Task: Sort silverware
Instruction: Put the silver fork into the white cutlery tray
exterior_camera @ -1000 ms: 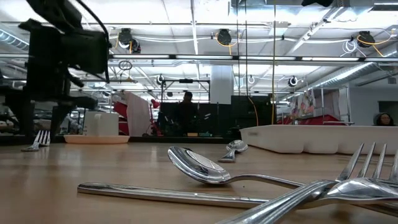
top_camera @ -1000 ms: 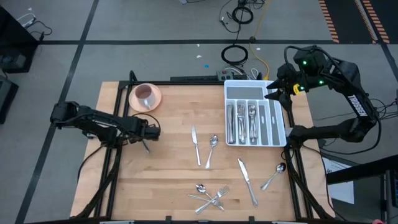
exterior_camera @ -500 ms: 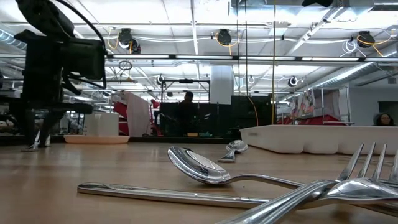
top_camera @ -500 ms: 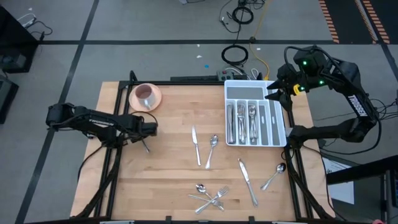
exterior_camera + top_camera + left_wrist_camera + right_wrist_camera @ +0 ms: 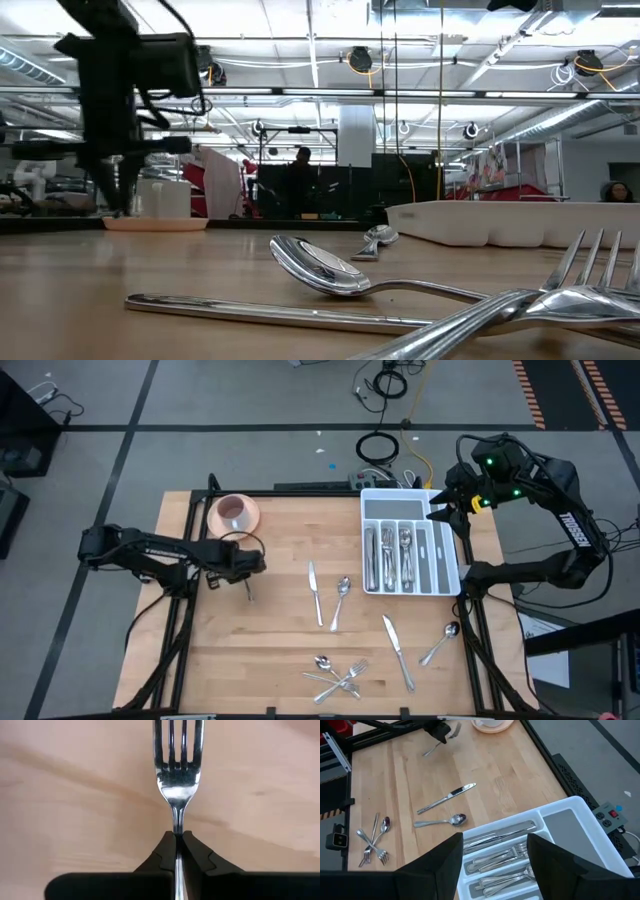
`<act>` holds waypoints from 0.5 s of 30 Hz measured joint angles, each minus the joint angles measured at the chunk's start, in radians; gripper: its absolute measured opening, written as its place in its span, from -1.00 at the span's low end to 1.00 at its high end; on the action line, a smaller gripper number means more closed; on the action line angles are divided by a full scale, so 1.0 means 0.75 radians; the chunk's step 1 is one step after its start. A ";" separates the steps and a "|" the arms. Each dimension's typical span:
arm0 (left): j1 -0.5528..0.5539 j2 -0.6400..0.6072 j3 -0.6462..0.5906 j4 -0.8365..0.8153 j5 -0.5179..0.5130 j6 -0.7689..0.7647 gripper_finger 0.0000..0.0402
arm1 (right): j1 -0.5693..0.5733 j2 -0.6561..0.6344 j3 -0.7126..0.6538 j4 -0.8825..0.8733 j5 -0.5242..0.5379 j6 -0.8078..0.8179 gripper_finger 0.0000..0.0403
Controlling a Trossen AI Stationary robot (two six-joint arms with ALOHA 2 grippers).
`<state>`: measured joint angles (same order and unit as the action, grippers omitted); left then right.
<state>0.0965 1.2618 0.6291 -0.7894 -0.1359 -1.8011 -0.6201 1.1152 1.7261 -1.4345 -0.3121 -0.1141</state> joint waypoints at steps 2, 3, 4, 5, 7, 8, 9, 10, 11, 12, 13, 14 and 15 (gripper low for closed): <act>0.000 -0.002 0.068 0.064 -0.051 0.014 -0.95 | 0.000 0.000 0.000 0.000 0.001 -0.002 0.06; 0.001 -0.006 0.098 0.115 -0.087 0.016 -0.95 | 0.000 0.000 0.000 0.000 0.001 -0.001 0.06; 0.005 -0.006 0.123 0.144 -0.116 0.026 -0.95 | 0.000 0.000 -0.002 0.001 0.003 0.003 0.06; 0.011 -0.004 0.144 0.172 -0.145 0.048 -0.95 | 0.000 -0.001 -0.008 0.002 0.008 0.009 0.06; 0.025 0.002 0.193 0.253 -0.188 0.082 -0.95 | 0.001 -0.002 -0.028 -0.005 0.054 0.023 0.06; 0.031 0.013 0.226 0.312 -0.211 0.101 -0.95 | 0.000 -0.002 -0.041 -0.012 0.104 0.028 0.06; 0.038 0.023 0.258 0.369 -0.228 0.124 -0.95 | 0.000 -0.001 -0.054 -0.027 0.164 0.031 0.06; 0.046 0.038 0.286 0.405 -0.241 0.153 -0.95 | 0.000 -0.001 -0.071 -0.042 0.225 0.032 0.05; 0.056 0.060 0.318 0.427 -0.249 0.184 -0.95 | 0.000 -0.001 -0.089 -0.051 0.278 0.033 0.05; 0.065 0.091 0.357 0.457 -0.252 0.220 -0.95 | -0.001 -0.001 -0.108 -0.059 0.318 0.037 0.05; 0.074 0.125 0.400 0.490 -0.252 0.254 -0.95 | -0.001 -0.004 -0.131 -0.070 0.349 0.042 0.05; 0.083 0.161 0.451 0.500 -0.252 0.285 -0.95 | -0.001 -0.005 -0.154 -0.084 0.375 0.046 0.05; 0.093 0.199 0.500 0.494 -0.251 0.324 -0.95 | -0.001 -0.007 -0.175 -0.086 0.387 0.050 0.05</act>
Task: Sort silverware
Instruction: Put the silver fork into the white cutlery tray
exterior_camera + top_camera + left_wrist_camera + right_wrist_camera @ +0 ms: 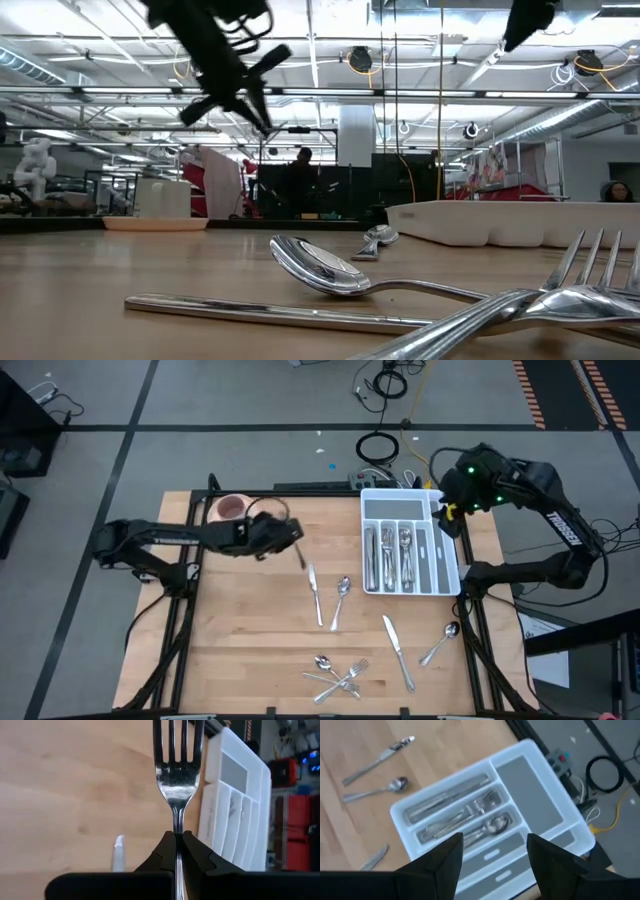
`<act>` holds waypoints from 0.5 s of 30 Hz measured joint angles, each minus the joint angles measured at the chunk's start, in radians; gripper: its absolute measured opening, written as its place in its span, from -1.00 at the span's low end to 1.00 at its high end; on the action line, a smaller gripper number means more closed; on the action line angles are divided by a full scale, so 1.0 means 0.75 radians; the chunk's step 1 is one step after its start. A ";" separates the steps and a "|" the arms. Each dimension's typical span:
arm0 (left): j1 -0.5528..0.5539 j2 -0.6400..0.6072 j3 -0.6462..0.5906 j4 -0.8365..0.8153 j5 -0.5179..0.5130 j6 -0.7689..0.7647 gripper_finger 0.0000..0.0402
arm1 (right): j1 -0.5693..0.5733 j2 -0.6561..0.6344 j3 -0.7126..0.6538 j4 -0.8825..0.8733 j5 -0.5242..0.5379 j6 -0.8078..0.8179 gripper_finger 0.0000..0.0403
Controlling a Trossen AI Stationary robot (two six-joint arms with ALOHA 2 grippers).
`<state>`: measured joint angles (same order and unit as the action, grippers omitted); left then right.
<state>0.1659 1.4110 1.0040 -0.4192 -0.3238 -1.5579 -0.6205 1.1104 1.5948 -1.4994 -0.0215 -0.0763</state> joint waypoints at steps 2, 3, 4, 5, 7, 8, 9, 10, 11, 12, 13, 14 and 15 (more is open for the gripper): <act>0.016 0.092 0.103 -0.004 0.022 0.069 -0.95 | 0.000 -0.008 -0.046 0.000 0.002 0.007 0.05; 0.026 0.140 0.154 -0.002 0.043 0.100 -0.95 | 0.000 -0.013 -0.067 0.000 0.002 0.009 0.05; 0.035 0.188 0.201 -0.009 0.063 0.130 -0.95 | 0.000 -0.017 -0.086 0.000 0.002 0.015 0.05; 0.042 0.239 0.257 -0.017 0.086 0.161 -0.95 | 0.000 -0.022 -0.104 -0.003 0.004 0.025 0.05; 0.055 0.334 0.368 -0.001 0.142 0.217 -0.95 | -0.001 -0.031 -0.135 -0.013 0.032 0.057 0.05; 0.061 0.382 0.417 0.000 0.162 0.242 -0.95 | -0.001 -0.037 -0.147 -0.015 0.065 0.078 0.05; 0.065 0.429 0.472 -0.004 0.183 0.261 -0.95 | -0.001 -0.044 -0.155 -0.022 0.101 0.103 0.05; 0.069 0.478 0.527 0.004 0.201 0.283 -0.95 | -0.001 -0.052 -0.162 -0.027 0.142 0.130 0.05; 0.074 0.525 0.580 0.007 0.220 0.308 -0.95 | -0.001 -0.059 -0.164 -0.037 0.185 0.152 0.05; 0.079 0.574 0.637 0.000 0.240 0.324 -0.95 | -0.001 -0.068 -0.165 -0.037 0.228 0.173 0.05; 0.083 0.620 0.696 -0.001 0.263 0.344 -0.95 | -0.001 -0.078 -0.165 -0.036 0.260 0.187 0.05; 0.088 0.665 0.753 0.004 0.285 0.357 -0.95 | -0.001 -0.088 -0.165 -0.034 0.284 0.191 0.05; 0.092 0.709 0.809 0.005 0.303 0.375 -0.95 | -0.001 -0.098 -0.165 -0.031 0.302 0.191 0.05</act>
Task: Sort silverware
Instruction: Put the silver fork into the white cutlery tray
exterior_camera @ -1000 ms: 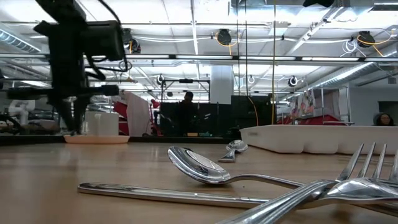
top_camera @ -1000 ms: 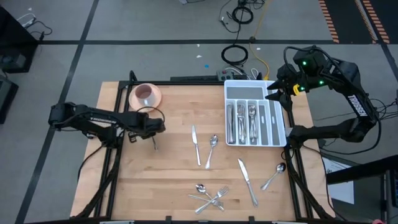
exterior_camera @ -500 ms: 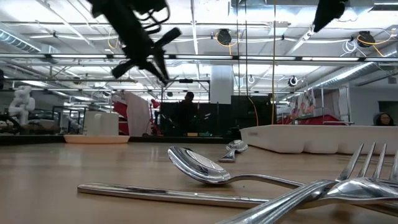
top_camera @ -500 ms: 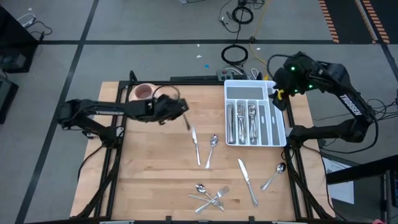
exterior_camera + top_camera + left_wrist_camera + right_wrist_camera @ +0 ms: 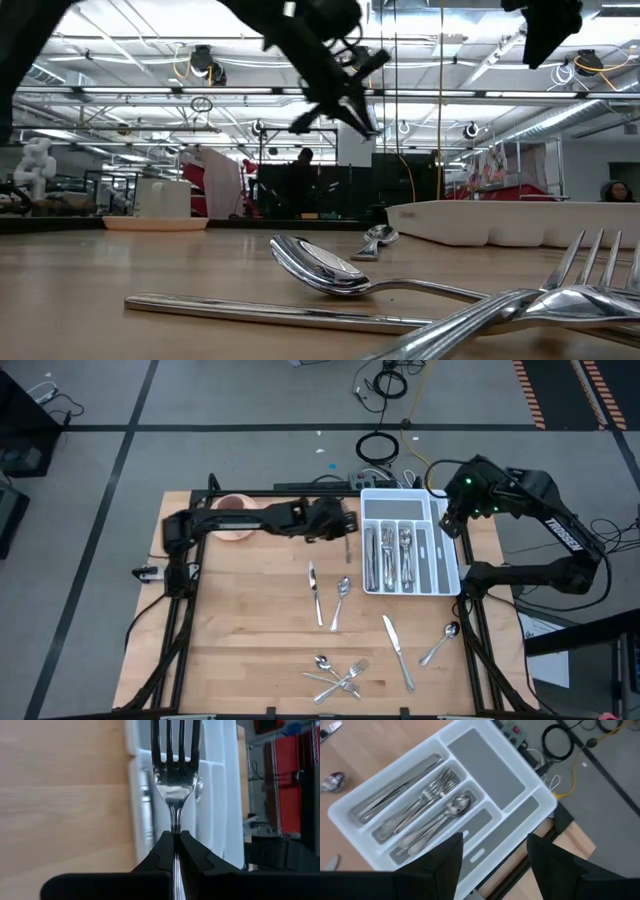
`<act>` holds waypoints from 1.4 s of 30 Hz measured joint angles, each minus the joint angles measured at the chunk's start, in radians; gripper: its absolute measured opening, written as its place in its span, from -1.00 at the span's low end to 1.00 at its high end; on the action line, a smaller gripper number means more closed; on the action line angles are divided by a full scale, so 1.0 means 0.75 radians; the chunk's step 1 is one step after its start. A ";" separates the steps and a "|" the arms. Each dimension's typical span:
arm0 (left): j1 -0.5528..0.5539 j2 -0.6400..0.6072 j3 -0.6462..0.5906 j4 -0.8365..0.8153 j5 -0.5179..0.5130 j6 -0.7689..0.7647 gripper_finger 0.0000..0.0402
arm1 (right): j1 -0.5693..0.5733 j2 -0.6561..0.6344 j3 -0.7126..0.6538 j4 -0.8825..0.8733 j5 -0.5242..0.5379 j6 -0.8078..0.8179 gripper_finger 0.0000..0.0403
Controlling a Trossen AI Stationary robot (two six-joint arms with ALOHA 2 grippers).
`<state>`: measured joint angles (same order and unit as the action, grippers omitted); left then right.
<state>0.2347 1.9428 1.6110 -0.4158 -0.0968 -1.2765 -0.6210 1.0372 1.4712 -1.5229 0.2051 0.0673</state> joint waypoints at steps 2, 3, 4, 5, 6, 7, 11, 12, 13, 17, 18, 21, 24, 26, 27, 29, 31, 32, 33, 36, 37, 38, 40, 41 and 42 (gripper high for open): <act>0.004 0.088 0.114 -0.002 0.040 0.013 -0.95 | 0.000 -0.019 0.001 0.004 0.009 0.001 0.05; 0.005 0.130 0.166 0.003 0.057 0.016 -0.95 | 0.000 -0.028 0.001 0.006 0.008 0.001 0.05; 0.004 0.169 0.215 -0.003 0.074 0.035 -0.95 | 0.000 -0.036 0.001 0.010 0.009 0.001 0.05; 0.003 0.207 0.263 -0.012 0.092 0.045 -0.95 | 0.000 -0.043 0.001 0.010 0.009 0.001 0.05; 0.002 0.243 0.309 -0.011 0.105 0.048 -0.95 | 0.000 -0.050 0.001 0.010 0.009 0.001 0.05; 0.002 0.275 0.350 -0.013 0.120 0.050 -0.95 | 0.000 -0.057 0.001 0.010 0.009 0.001 0.05; 0.002 0.378 0.480 -0.011 0.154 0.060 -0.95 | 0.000 -0.076 0.001 0.010 0.009 0.002 0.05; 0.002 0.400 0.507 -0.017 0.158 0.060 -0.95 | 0.000 -0.079 0.001 0.010 0.009 0.007 0.05; 0.001 0.422 0.537 -0.014 0.158 0.059 -0.95 | 0.000 -0.081 0.001 0.010 0.009 0.014 0.05; -0.002 0.493 0.623 -0.009 0.156 0.060 -0.95 | 0.000 -0.083 0.001 0.010 0.009 0.032 0.05; -0.003 0.509 0.639 -0.008 0.152 0.060 -0.95 | 0.000 -0.083 0.001 0.010 0.008 0.035 0.05; -0.001 0.561 0.673 0.001 0.139 0.050 -0.95 | 0.000 -0.083 0.001 0.012 0.008 0.035 0.05; -0.001 0.605 0.676 0.057 0.128 0.035 -0.95 | 0.000 -0.083 0.001 0.022 0.007 0.035 0.05; -0.002 0.630 0.677 0.074 0.127 0.020 -0.95 | 0.000 -0.083 0.001 0.031 0.008 0.035 0.05; -0.003 0.643 0.677 0.090 0.127 0.006 -0.95 | 0.000 -0.083 0.001 0.039 0.007 0.035 0.05; -0.006 0.669 0.677 0.138 0.128 0.002 -0.95 | 0.000 -0.083 0.001 0.049 0.007 0.035 0.05; -0.010 0.690 0.677 0.166 0.128 0.000 -0.95 | 0.000 -0.083 0.001 0.049 0.006 0.035 0.05; -0.012 0.697 0.677 0.186 0.128 0.001 -0.95 | 0.000 -0.083 0.001 0.049 0.006 0.035 0.05; -0.014 0.700 0.677 0.186 0.132 0.001 -0.95 | 0.000 -0.083 0.001 0.049 0.006 0.035 0.05; -0.024 0.717 0.678 0.200 0.144 0.001 -0.95 | 0.000 -0.083 0.001 0.049 0.006 0.035 0.05; -0.029 0.722 0.678 0.192 0.150 0.000 -0.95 | 0.000 -0.083 0.001 0.049 0.005 0.035 0.05; -0.034 0.727 0.678 0.189 0.155 0.000 -0.95 | 0.000 -0.083 0.001 0.050 0.005 0.035 0.05; -0.046 0.742 0.678 0.205 0.154 0.001 -0.95 | 0.000 -0.083 0.001 0.050 0.005 0.035 0.05; -0.050 0.744 0.678 0.197 0.158 0.001 -0.95 | 0.000 -0.083 0.001 0.050 0.005 0.035 0.05; -0.056 0.746 0.678 0.190 0.159 0.001 -0.95 | 0.000 -0.083 0.001 0.050 0.005 0.035 0.05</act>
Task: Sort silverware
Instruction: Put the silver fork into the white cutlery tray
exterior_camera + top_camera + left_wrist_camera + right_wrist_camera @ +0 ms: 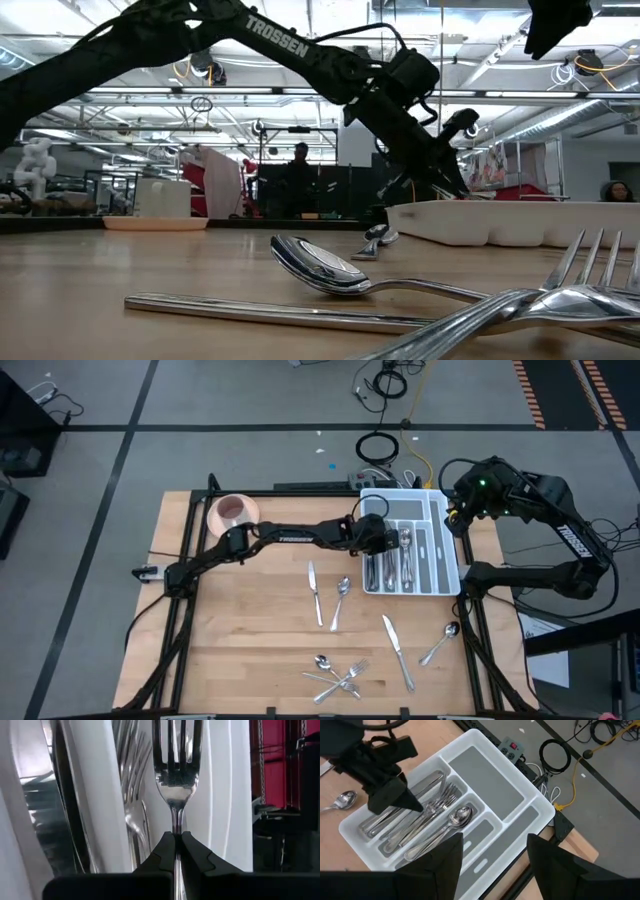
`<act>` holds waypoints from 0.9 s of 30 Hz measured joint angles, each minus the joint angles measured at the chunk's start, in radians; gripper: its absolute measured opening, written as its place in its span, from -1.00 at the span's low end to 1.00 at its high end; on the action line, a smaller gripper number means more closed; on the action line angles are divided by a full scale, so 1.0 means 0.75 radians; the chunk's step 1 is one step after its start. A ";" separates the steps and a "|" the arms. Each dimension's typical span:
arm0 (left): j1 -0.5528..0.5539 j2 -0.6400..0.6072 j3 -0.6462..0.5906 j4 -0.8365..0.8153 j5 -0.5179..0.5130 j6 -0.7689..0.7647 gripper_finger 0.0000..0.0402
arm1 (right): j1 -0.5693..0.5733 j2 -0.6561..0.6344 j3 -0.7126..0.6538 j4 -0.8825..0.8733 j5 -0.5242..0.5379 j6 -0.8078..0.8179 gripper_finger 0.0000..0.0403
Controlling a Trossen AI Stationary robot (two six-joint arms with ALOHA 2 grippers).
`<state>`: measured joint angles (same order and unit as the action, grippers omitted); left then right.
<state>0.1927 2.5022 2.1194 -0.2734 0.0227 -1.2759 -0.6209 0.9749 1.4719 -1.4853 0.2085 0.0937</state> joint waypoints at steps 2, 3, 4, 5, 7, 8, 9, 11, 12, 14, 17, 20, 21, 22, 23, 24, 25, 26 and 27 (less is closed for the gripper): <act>-0.007 0.013 0.000 0.015 -0.005 0.000 -0.95 | 0.000 0.000 0.000 0.000 0.000 0.000 0.05; -0.009 0.017 0.001 0.015 -0.007 0.003 -0.95 | 0.000 0.000 0.000 0.000 0.000 0.000 0.05; -0.009 0.020 0.001 0.002 -0.007 0.008 -0.95 | 0.000 0.000 0.000 0.001 0.000 0.000 0.05; -0.009 0.023 0.000 -0.004 -0.007 0.012 -0.95 | 0.000 0.000 0.000 0.001 0.000 0.000 0.05; -0.010 0.034 0.000 -0.002 -0.029 0.032 -0.95 | 0.000 0.000 0.000 0.001 0.000 0.000 0.05; -0.009 0.037 0.000 -0.004 -0.038 0.039 -0.95 | 0.000 0.000 0.000 0.001 -0.001 0.000 0.05; -0.009 0.039 0.000 -0.010 -0.040 0.043 -0.95 | 0.000 0.000 0.000 0.001 -0.001 0.000 0.05; -0.011 0.047 0.000 -0.011 -0.048 0.038 -0.95 | 0.000 0.000 0.000 0.001 -0.001 0.000 0.05; -0.012 0.050 0.000 -0.006 -0.059 0.038 -0.95 | -0.001 0.000 0.000 0.001 -0.002 0.003 0.05; -0.014 0.053 0.000 -0.004 -0.067 0.045 -0.95 | 0.000 0.000 0.000 0.001 -0.007 0.011 0.05; -0.013 0.053 0.000 -0.007 -0.067 0.103 -0.94 | 0.000 0.000 0.000 0.001 -0.008 0.013 0.05; -0.013 0.053 0.000 0.004 -0.037 0.175 -0.86 | 0.000 0.000 0.000 0.000 -0.053 -0.001 0.05; -0.012 0.053 0.000 0.005 -0.016 0.177 -0.81 | 0.000 0.000 0.000 0.000 -0.082 -0.006 0.05; -0.012 0.053 0.000 0.003 0.005 0.177 -0.77 | 0.000 0.000 0.000 0.000 -0.104 -0.008 0.05; -0.012 0.053 0.000 0.003 0.018 0.176 -0.72 | 0.000 0.000 0.000 0.000 -0.117 -0.010 0.05; -0.013 0.053 0.000 0.003 0.023 0.175 -0.68 | 0.002 0.000 0.000 0.000 -0.119 -0.012 0.05; -0.013 0.053 0.000 0.003 0.028 0.174 -0.65 | 0.002 0.000 0.000 0.000 -0.119 -0.013 0.05; -0.013 0.053 0.000 0.004 0.030 0.175 -0.61 | 0.002 0.000 0.000 0.000 -0.119 -0.014 0.05; -0.013 0.053 0.000 0.007 0.031 0.175 -0.59 | 0.002 0.000 0.001 0.000 -0.114 -0.015 0.05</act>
<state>0.1833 2.5420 2.1197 -0.2683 0.0457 -1.1446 -0.6197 0.9749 1.4723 -1.4853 0.1229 0.0826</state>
